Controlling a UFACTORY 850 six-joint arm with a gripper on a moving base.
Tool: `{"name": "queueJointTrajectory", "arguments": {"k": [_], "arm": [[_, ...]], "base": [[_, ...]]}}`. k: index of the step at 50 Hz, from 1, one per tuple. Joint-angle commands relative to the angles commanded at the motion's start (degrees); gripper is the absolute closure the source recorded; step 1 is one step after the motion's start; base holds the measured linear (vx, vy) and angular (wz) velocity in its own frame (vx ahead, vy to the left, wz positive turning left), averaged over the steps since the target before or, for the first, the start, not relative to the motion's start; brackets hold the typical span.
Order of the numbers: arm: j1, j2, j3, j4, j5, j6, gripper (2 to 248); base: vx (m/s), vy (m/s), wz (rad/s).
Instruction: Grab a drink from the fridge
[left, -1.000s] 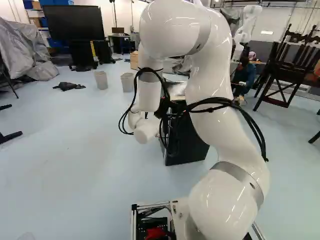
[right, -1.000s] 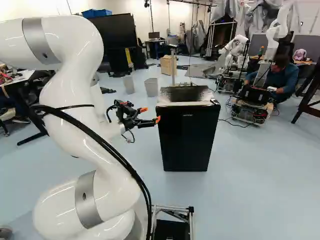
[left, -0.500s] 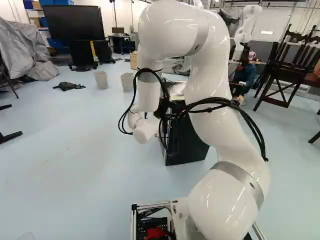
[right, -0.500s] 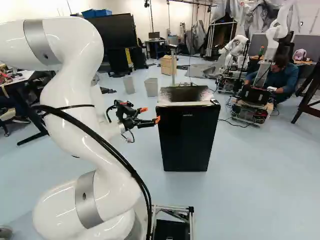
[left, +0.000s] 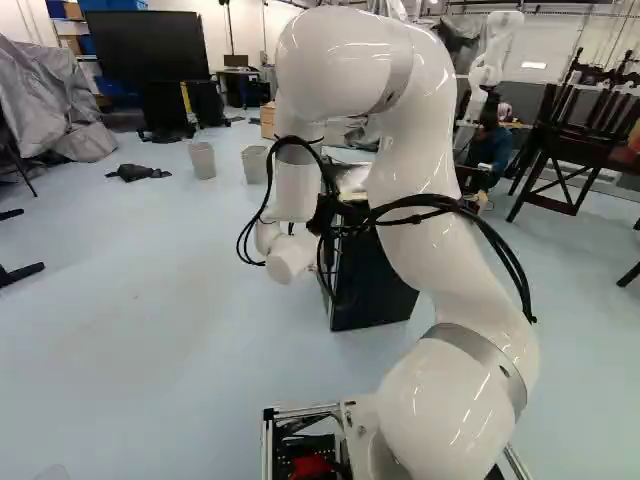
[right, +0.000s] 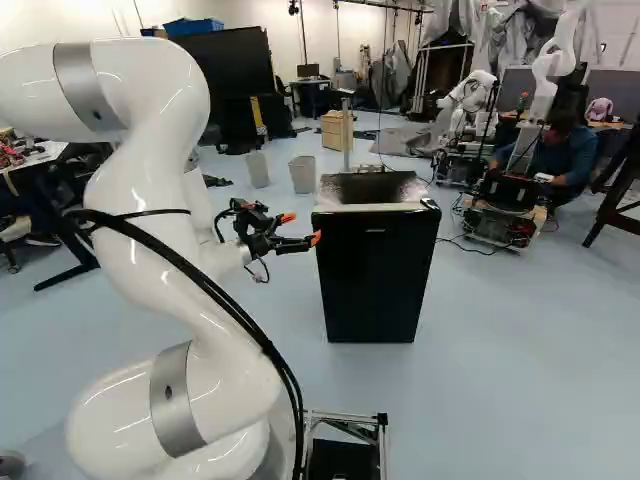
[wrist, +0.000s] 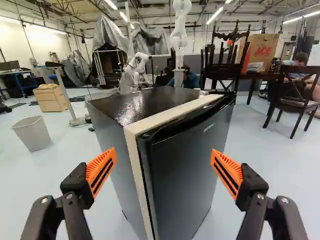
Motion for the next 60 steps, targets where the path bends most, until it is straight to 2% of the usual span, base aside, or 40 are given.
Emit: {"name": "queueJointTrajectory", "arguments": {"k": [36, 60], "arm": [[-1.8, -1.8, -3.4, 0.0, -1.8, 0.0, 3], [-3.5, -2.1, -3.9, 0.0, -3.4, 0.0, 3]], "base": [[0.0, 0.0, 0.0], [0.0, 0.0, 0.0]]}}
